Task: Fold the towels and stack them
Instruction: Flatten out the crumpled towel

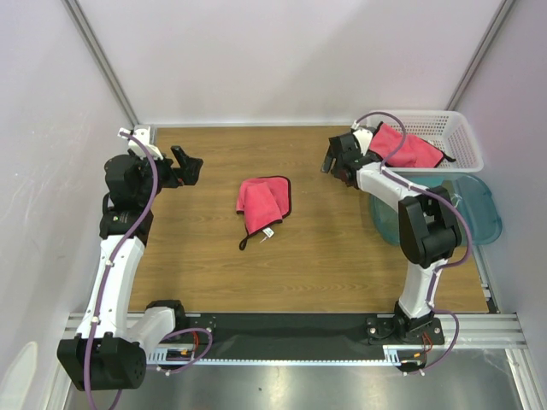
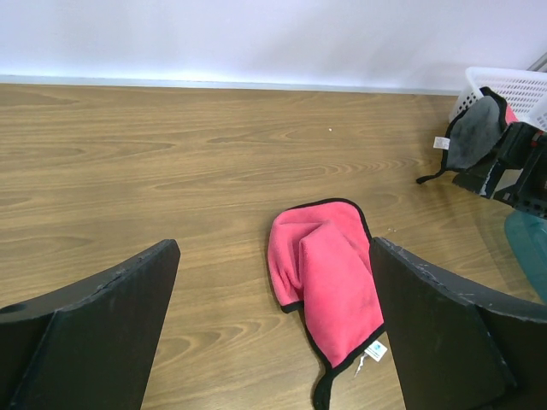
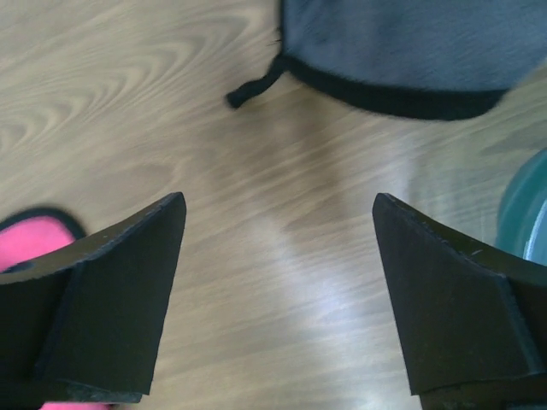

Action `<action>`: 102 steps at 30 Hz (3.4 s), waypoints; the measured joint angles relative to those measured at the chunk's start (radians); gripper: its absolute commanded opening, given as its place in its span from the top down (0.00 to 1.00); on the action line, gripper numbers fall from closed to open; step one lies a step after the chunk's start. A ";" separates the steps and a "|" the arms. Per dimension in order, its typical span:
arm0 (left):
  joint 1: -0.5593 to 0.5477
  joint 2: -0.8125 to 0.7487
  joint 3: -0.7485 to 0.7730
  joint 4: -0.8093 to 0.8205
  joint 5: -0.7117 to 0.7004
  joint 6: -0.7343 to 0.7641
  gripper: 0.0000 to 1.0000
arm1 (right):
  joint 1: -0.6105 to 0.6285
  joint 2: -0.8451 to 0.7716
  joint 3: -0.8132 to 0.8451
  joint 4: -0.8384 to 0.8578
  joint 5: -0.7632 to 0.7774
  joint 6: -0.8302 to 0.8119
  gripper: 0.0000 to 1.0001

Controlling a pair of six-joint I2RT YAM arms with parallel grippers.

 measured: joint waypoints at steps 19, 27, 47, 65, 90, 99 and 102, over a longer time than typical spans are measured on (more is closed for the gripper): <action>0.000 0.000 0.000 0.000 0.000 0.000 0.00 | -0.067 0.146 -0.030 0.328 0.151 -0.031 0.67; 0.000 0.000 0.000 0.000 -0.001 0.000 0.00 | -0.092 0.089 -0.024 0.399 0.166 -0.088 0.93; 0.000 0.000 0.000 0.000 0.000 0.000 0.00 | -0.472 -0.049 -0.016 0.522 0.065 -0.140 1.00; -0.037 0.006 0.000 0.000 0.020 0.001 0.00 | -0.601 0.173 0.345 0.298 -0.237 -0.259 0.13; -0.508 0.135 -0.341 0.160 -0.316 -0.262 0.18 | -0.159 -0.280 -0.184 0.375 -0.694 -0.254 0.10; -0.613 0.312 -0.367 0.216 -0.433 -0.260 0.24 | -0.128 -0.282 -0.266 0.383 -0.696 -0.247 0.10; -0.631 0.385 -0.367 0.210 -0.477 -0.260 0.26 | -0.128 -0.285 -0.292 0.374 -0.684 -0.247 0.10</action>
